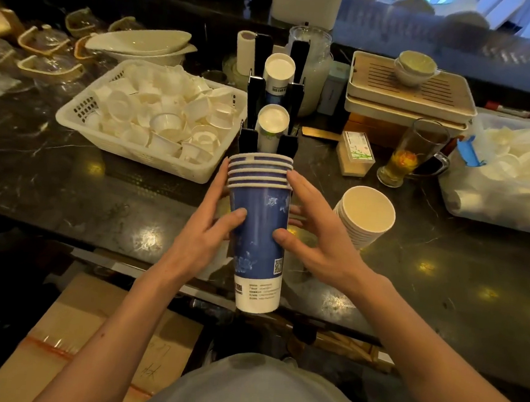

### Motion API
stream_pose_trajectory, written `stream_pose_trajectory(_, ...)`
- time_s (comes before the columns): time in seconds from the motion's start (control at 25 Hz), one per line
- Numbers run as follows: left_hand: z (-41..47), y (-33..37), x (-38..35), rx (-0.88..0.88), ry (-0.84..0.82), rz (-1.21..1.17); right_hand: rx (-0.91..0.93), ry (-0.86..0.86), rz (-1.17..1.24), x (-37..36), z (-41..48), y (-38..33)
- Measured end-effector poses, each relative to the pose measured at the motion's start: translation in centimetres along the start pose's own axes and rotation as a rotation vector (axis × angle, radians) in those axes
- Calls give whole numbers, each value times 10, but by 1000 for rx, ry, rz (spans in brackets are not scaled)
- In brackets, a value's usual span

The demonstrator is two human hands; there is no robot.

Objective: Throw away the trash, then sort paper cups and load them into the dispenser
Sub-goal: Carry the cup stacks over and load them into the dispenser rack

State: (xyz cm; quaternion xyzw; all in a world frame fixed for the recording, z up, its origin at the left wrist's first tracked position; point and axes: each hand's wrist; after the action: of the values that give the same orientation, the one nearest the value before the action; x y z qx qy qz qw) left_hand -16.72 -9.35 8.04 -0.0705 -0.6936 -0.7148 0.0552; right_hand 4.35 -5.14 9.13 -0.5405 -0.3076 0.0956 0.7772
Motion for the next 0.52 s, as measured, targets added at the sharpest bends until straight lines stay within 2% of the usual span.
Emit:
stream_pose_trajectory(0.16,0,1,5,-11,-1,-60,-109,48,165,-3,7,-7)
stream_pose_trajectory(0.36,5,16,15,-15,-12,-219,-211,128,225,-1,23,-26)
stream_pose_trajectory(0.52,18,39,27,-74,-106,-137,-241,226,312,7,43,-42)
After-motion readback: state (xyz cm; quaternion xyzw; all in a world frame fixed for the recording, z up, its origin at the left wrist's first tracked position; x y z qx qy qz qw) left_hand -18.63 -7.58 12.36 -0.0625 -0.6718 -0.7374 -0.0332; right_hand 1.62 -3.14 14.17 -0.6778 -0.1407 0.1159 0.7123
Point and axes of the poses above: each hand's wrist, its own z-axis towards the middle knuckle, its own x-axis out of the back of the hand, y = z × x, and after that the axes turned 6 degrees about z, right-handed
